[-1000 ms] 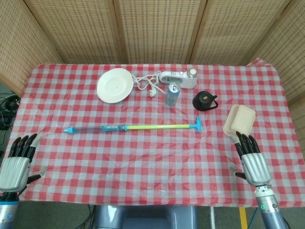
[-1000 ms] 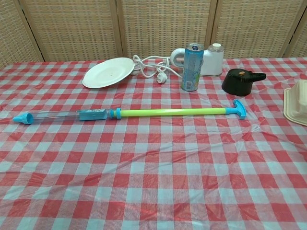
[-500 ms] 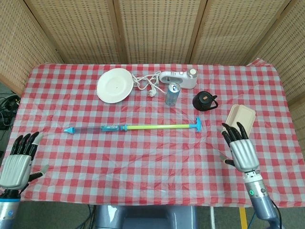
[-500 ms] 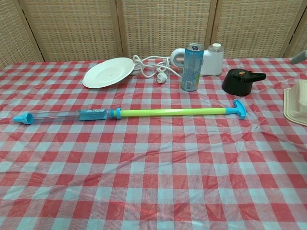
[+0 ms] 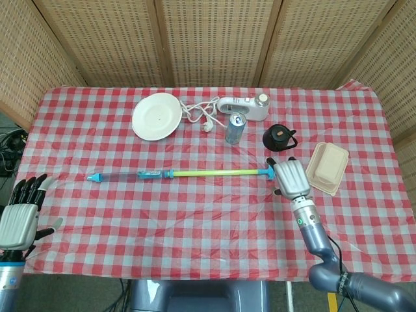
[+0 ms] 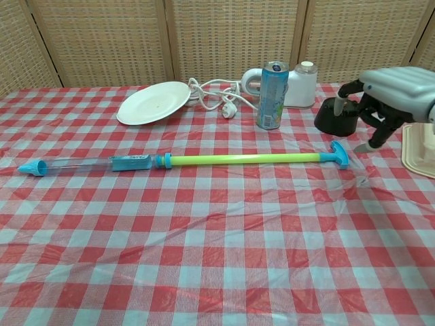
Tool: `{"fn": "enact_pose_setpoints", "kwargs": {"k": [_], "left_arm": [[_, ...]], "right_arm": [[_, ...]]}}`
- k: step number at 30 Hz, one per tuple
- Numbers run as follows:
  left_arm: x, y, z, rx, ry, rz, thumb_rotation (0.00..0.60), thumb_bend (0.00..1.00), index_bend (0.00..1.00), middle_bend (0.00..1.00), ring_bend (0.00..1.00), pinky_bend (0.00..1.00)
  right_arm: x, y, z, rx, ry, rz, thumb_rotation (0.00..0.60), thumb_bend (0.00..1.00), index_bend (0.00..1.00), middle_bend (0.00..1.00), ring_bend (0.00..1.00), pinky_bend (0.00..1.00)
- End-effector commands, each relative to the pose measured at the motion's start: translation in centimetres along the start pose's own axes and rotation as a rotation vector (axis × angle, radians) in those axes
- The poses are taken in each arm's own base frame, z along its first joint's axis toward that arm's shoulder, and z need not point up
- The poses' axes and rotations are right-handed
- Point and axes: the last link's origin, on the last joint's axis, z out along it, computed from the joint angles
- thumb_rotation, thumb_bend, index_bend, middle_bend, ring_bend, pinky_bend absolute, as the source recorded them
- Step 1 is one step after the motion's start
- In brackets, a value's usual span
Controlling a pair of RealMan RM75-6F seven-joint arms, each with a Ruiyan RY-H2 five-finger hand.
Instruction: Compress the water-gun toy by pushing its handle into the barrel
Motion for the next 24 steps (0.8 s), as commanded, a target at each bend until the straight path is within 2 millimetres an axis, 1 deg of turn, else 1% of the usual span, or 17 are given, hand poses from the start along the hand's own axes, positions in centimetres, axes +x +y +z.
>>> {"fn": "enact_pose_setpoints", "kwargs": {"k": [1,6,10,15,24], "left_arm": [[-0.2,-0.2,0.3,0.010,-0.003,0.002,0.600,0.21,0.00,0.00,0.00,0.00],[-0.3,-0.4,0.5,0.017,-0.004,0.001,0.600,0.21,0.00,0.00,0.00,0.00],[-0.3,-0.5,0.6,0.023,-0.009,0.000,0.600,0.21,0.00,0.00,0.00,0.00],[-0.5,-0.6,0.7,0.029,-0.019,0.000,0.600,0.21,0.00,0.00,0.00,0.00],[-0.7,-0.8,1.0,0.037,-0.026,0.000,0.600,0.21,0.00,0.00,0.00,0.00]], "right_arm": [[-1.4,-1.0,1.8,-0.013,-0.045,-0.008,0.600,0.29,0.42,0.99,0.98,0.61],[-3.0,-1.3,2.8,-0.032,-0.095,-0.013,0.600,0.34,0.44,1.00,1.00,0.65],[-3.8,-1.4,3.3,-0.043,-0.113,-0.010,0.600,0.40,0.43,1.00,1.00,0.66],[-4.4,-1.5,4.0,-0.050,-0.127,-0.017,0.600,0.44,0.41,1.00,1.00,0.66],[-5.0,-1.9,5.2,-0.058,-0.148,-0.036,0.600,0.48,0.42,1.00,1.00,0.66]]}}
